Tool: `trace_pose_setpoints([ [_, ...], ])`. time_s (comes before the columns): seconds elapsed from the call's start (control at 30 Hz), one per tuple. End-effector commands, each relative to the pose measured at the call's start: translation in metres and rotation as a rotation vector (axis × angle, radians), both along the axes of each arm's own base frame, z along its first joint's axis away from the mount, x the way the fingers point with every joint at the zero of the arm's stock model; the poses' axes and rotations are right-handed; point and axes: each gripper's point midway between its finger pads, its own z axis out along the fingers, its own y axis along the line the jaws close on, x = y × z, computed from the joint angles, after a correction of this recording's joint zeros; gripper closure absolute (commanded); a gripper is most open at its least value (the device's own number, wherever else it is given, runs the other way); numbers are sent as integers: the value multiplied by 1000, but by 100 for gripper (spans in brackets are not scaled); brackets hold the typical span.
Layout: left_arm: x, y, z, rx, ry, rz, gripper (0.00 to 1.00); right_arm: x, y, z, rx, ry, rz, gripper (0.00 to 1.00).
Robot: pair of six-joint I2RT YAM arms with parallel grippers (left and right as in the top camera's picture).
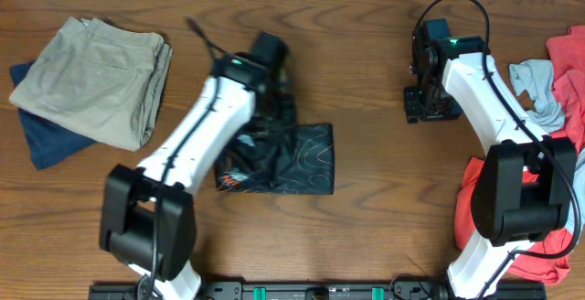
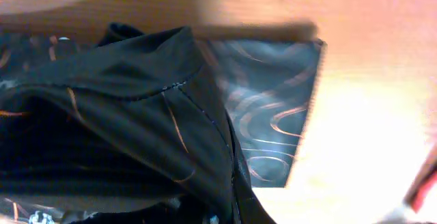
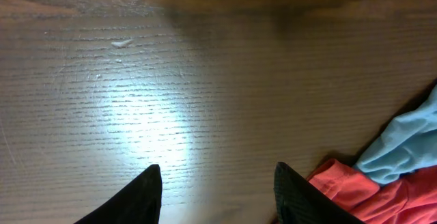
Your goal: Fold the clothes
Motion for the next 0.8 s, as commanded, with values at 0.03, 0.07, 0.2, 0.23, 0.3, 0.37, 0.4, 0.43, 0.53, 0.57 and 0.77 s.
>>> trace_pose_setpoints([
  [0.03, -6, -30, 4, -45, -11, -49, 93, 5, -1, 11, 3, -35, -16, 48],
  [0.07, -7, -33, 4, -48, -16, -57, 94, 5, -1, 11, 3, -35, -16, 48],
  [0.2, -6, -40, 5, -59, -36, -73, 94, 5, 0, 11, 10, -34, -16, 48],
  [0.23, -6, -42, 5, -61, -38, -76, 94, 5, 0, 11, 10, -34, -16, 48],
  [0.3, -6, -43, 5, -62, -41, -78, 94, 5, 0, 11, 10, -34, -16, 48],
  [0.37, -6, -43, 5, -61, -39, -79, 94, 5, 0, 11, 10, -34, -15, 48],
  [0.4, -6, -42, 5, -59, -36, -79, 94, 4, 1, 11, 15, -32, -14, 49],
  [0.43, -6, -41, 5, -58, -34, -76, 94, 4, 4, 10, 28, -29, -12, 47],
  [0.53, -4, -36, 5, -56, -36, -74, 94, 0, 34, 9, 200, 0, 91, 53],
  [0.57, -3, -35, 5, -55, -40, -78, 94, -2, 46, 9, 267, 8, 135, 63],
  [0.77, 3, -27, 5, -55, -44, -61, 94, -16, 78, 2, 385, 46, 215, 99],
])
